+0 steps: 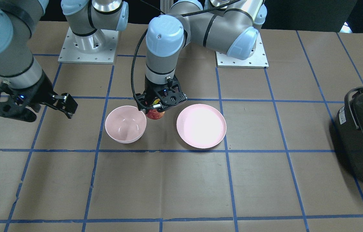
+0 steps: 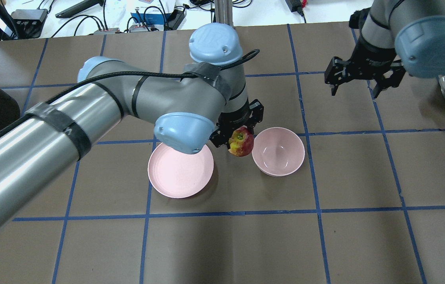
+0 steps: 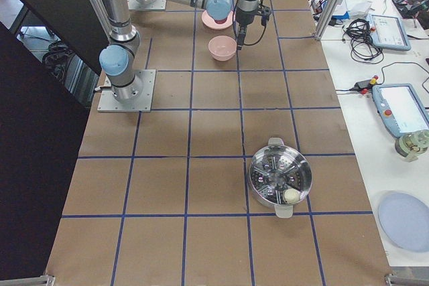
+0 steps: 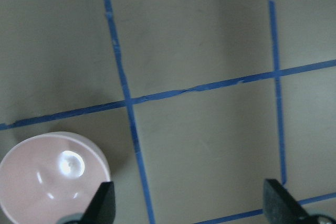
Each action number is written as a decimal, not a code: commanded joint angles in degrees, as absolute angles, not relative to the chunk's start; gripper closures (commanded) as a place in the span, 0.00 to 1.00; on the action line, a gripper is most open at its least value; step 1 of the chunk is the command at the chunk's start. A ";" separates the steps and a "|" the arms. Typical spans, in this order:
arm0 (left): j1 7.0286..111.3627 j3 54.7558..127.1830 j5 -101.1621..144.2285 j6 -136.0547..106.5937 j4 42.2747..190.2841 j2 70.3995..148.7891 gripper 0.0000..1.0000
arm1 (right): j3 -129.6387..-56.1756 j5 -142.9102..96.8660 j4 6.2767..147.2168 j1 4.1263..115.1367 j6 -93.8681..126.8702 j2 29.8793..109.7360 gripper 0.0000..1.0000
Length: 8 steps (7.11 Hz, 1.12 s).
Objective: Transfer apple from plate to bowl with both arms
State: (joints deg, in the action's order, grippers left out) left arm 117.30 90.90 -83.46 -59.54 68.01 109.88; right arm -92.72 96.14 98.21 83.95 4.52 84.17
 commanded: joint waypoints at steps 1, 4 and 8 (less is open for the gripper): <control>121.45 84.12 -83.06 -68.36 67.85 118.01 0.73 | -92.19 105.01 97.39 82.00 4.31 86.84 0.00; 121.46 84.29 -77.96 -64.45 63.31 121.98 0.71 | -91.50 104.68 98.17 82.26 4.92 87.36 0.00; 123.40 85.25 -78.66 -54.26 63.54 123.24 0.00 | -91.76 104.94 98.17 82.53 4.92 87.36 0.00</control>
